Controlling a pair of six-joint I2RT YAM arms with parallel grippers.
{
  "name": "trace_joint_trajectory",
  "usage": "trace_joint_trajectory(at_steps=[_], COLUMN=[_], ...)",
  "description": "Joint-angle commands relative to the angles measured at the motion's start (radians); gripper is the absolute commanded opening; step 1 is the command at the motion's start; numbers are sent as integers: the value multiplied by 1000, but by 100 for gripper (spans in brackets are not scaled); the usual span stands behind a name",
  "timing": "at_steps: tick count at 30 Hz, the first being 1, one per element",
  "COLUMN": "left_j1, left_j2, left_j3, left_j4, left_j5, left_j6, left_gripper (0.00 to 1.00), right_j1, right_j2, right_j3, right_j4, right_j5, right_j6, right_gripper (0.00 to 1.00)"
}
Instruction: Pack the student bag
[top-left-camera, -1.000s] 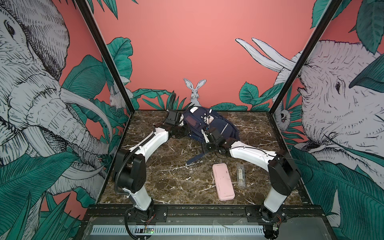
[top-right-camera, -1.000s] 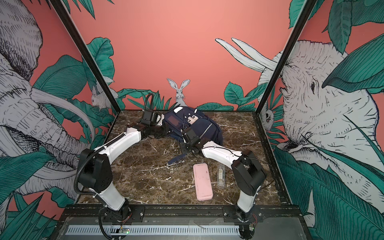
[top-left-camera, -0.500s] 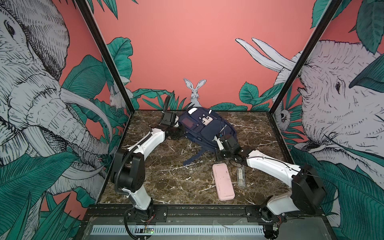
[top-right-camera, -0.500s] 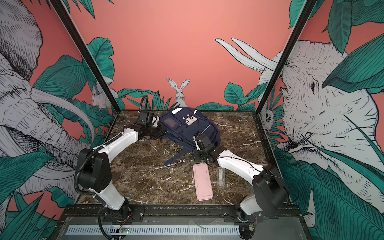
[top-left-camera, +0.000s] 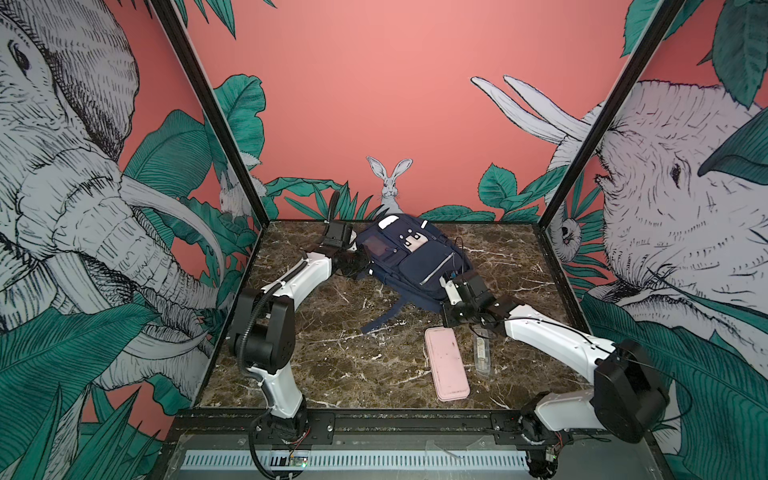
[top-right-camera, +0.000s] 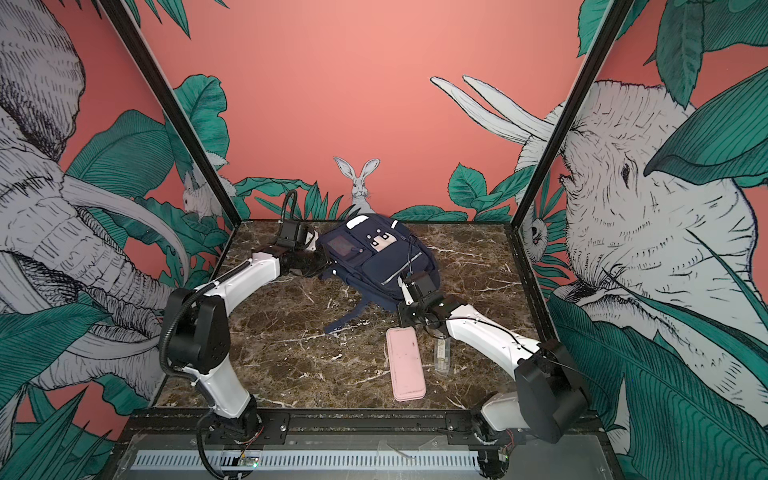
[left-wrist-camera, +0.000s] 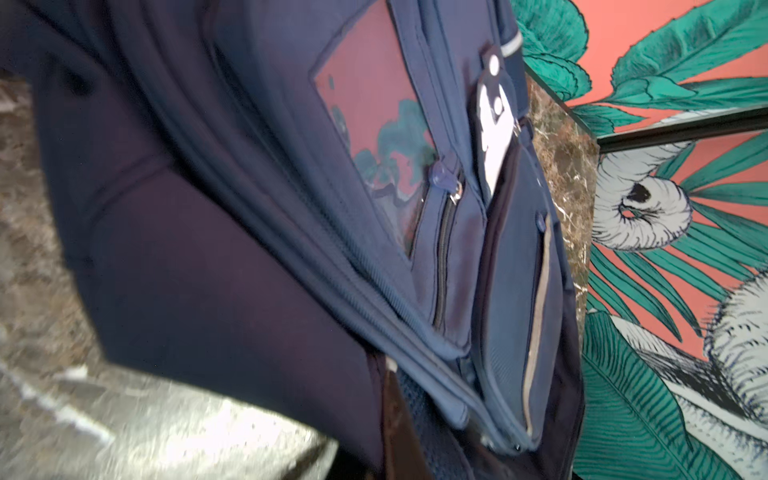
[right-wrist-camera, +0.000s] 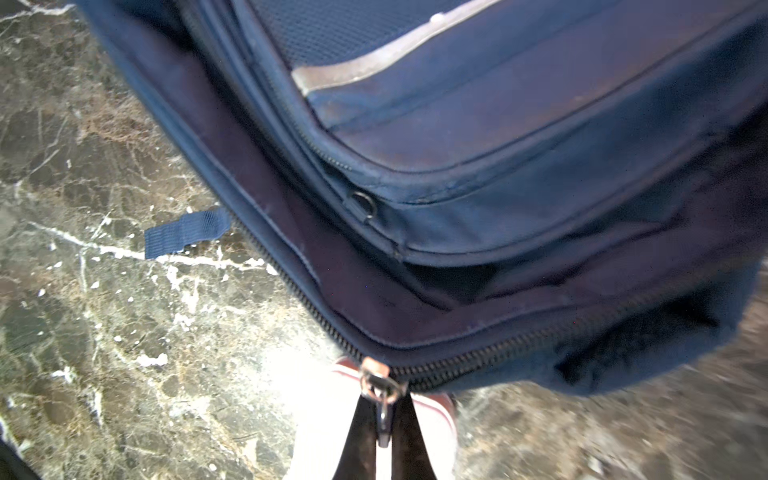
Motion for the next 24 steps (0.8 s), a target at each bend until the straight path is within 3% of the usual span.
trace_joint_trajectory(at_steps=[1, 6, 12, 18, 24], left_j1=[27, 30, 29, 7, -81], left_j2=[68, 177, 74, -91, -197], left_j3=[116, 221, 105, -100, -249], left_j4=[70, 9, -18, -49, -77], left_j5=[-37, 33, 2, 31, 23], left_j6=[7, 11, 65, 118, 119], left_gripper=[2, 25, 51, 56, 58], right_j1=[20, 84, 153, 184, 186], right_j2=[59, 178, 310, 390, 408], right_j3=[45, 148, 264, 340, 381], right_j4=[3, 26, 55, 63, 52], right_j5=[-83, -136, -196, -240, -262], right_j6=[15, 23, 32, 32, 32], right_gripper=[0, 0, 0, 0, 0])
